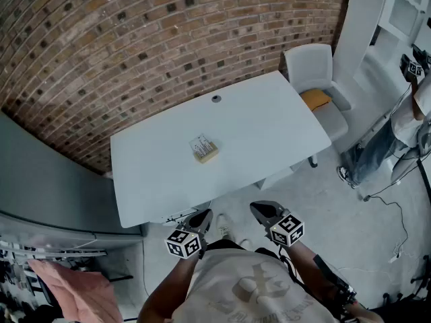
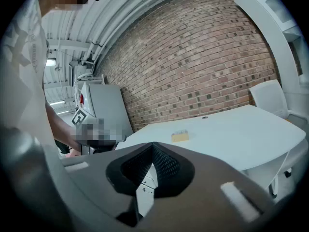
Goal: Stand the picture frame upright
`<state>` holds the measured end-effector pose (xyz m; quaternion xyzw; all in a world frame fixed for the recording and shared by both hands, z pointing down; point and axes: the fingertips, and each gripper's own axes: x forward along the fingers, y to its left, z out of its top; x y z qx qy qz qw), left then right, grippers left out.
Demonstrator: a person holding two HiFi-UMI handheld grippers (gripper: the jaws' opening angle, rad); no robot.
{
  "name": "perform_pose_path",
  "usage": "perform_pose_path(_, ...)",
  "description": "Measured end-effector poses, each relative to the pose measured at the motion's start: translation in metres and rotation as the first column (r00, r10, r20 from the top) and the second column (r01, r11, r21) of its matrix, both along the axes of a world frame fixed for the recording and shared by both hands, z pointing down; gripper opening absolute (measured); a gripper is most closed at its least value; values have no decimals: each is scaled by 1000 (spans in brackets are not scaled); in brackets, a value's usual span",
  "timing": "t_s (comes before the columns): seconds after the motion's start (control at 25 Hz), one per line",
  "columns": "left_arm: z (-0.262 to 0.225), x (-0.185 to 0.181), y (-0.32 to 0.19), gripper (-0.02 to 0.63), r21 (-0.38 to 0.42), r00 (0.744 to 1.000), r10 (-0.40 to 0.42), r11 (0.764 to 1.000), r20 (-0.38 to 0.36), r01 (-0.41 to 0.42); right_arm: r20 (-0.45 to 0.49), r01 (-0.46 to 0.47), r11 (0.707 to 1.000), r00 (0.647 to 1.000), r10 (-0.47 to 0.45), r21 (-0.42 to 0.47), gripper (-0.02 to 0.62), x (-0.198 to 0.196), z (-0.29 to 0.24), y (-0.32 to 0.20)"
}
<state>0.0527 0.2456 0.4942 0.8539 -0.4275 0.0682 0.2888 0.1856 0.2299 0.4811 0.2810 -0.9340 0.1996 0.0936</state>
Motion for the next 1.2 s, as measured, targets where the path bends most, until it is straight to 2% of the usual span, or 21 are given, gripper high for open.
perform_pose_path(0.24,2,-4,10,3,-4,1000,-8,1000,20,8,15,-3,1000,1000,3,3,8,-2,3,4)
perform_pose_path(0.68,8,-31,9,3,-13,999,-50,999,19,50,0,-3,1000,1000,3,4,8,-25,7,-7)
perform_pose_path(1.08,18,-52,-18,3,-36,1000,-1,999,13,1,-10,-29,999,1000,28,-33,8,-52,13,-32)
perform_pose_path(1.2,21,-62,-30,3,-45,1000,0,999,13,0,-15,-53,998,999,53,-17,8,-59,10,-43)
